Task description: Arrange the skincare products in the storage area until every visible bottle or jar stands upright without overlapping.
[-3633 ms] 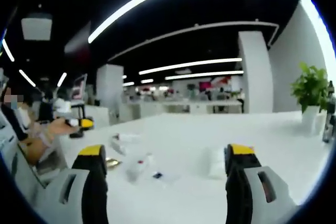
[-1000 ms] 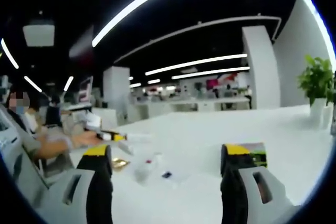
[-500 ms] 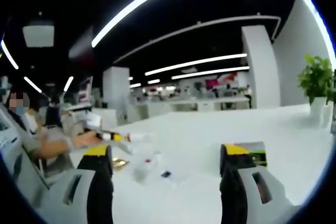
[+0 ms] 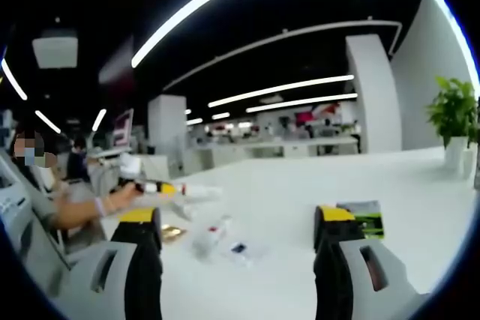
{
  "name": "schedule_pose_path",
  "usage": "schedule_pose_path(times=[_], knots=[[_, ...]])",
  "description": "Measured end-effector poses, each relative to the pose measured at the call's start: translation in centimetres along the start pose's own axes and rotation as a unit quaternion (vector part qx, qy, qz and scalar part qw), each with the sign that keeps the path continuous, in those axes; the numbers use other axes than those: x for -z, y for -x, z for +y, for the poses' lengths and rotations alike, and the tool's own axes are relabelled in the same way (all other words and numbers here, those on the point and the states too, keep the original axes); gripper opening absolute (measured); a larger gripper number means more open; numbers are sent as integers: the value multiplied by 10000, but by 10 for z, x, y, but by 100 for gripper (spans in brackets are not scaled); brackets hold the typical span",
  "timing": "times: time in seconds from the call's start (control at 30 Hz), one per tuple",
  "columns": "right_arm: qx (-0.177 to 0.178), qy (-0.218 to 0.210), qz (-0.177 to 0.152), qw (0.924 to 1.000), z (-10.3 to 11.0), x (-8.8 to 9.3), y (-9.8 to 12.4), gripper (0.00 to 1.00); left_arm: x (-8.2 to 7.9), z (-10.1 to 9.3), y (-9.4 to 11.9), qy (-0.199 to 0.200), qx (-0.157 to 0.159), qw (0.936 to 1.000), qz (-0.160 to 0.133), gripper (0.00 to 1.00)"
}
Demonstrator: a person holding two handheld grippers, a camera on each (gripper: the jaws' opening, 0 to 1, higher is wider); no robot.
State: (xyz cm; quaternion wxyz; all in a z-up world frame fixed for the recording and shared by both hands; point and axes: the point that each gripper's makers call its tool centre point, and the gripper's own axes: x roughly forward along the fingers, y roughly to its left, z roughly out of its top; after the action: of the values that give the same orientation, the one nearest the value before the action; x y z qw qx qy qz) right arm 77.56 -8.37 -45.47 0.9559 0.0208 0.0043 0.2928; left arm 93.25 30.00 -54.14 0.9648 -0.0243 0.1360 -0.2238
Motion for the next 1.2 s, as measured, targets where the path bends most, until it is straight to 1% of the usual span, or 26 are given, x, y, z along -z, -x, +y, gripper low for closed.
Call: schedule_pose_path(times=[0.13,0.23,0.33,0.5,0.53,0.7,0.8,0.93,1.2], knots=[[10,8,-6,10000,-1,0,0,82,-9,-4,1,-84,-9,9999,-56,25],[-3,5,-12,10000,0,-1,0,82,-23,-7,1,-104,8,9998,-195,25],[-8,13,-17,10000,0,-1,1,82,-35,-16,4,-157,23,9995,-270,25],[18,4,-31,10000,-2,-1,2,82,-55,-21,8,-294,40,9988,-387,25],[20,3,-30,10000,-2,0,2,82,-60,-25,10,-335,31,9984,-452,25],[10,-14,-32,10000,-3,0,2,82,-76,-37,17,-398,55,9970,-665,25],[17,-14,-38,10000,-3,1,2,82,-85,-43,19,-422,66,9963,-744,25],[37,-21,-44,10000,-5,1,3,82,-99,-46,12,-404,82,9961,-785,25],[43,-34,-45,10000,-6,3,3,82,-112,-52,-10,-468,54,9965,-697,25]])
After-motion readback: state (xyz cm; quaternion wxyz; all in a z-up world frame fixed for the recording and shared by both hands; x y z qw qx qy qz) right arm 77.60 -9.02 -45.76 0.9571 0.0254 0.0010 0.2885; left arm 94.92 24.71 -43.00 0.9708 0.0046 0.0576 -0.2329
